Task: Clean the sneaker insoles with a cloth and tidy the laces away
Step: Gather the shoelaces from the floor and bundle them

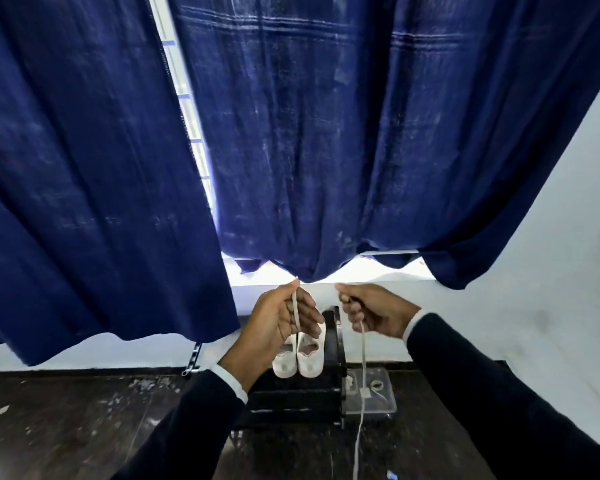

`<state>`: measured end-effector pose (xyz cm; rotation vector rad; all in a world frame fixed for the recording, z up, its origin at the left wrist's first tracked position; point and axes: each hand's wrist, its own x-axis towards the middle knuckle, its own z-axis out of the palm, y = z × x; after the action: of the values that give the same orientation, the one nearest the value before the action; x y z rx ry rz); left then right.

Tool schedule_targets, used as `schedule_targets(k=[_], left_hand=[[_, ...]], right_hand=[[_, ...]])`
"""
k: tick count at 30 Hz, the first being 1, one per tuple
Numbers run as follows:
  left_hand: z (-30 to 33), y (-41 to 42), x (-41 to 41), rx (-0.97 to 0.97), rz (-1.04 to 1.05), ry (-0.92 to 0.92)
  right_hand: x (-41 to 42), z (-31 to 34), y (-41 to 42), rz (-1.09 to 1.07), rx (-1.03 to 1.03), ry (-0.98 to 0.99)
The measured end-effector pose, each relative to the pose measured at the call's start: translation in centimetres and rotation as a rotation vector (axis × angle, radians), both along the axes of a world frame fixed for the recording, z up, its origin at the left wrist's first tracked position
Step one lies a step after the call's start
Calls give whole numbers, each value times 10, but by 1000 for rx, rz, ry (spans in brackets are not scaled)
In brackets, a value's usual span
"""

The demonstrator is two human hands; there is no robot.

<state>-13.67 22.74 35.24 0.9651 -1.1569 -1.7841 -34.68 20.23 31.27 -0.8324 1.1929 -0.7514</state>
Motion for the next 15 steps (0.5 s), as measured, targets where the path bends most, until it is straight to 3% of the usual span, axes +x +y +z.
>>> schedule_targets(k=[7, 11, 15], left_hand=[[-20, -7, -23, 62, -14, -102], [-13, -14, -25, 93, 135, 61], [5, -16, -18, 130, 155, 241]], right_hand=[[4, 78, -5, 101, -216, -46], [30, 67, 20, 68, -348, -150], [49, 21, 51, 46, -310, -192]])
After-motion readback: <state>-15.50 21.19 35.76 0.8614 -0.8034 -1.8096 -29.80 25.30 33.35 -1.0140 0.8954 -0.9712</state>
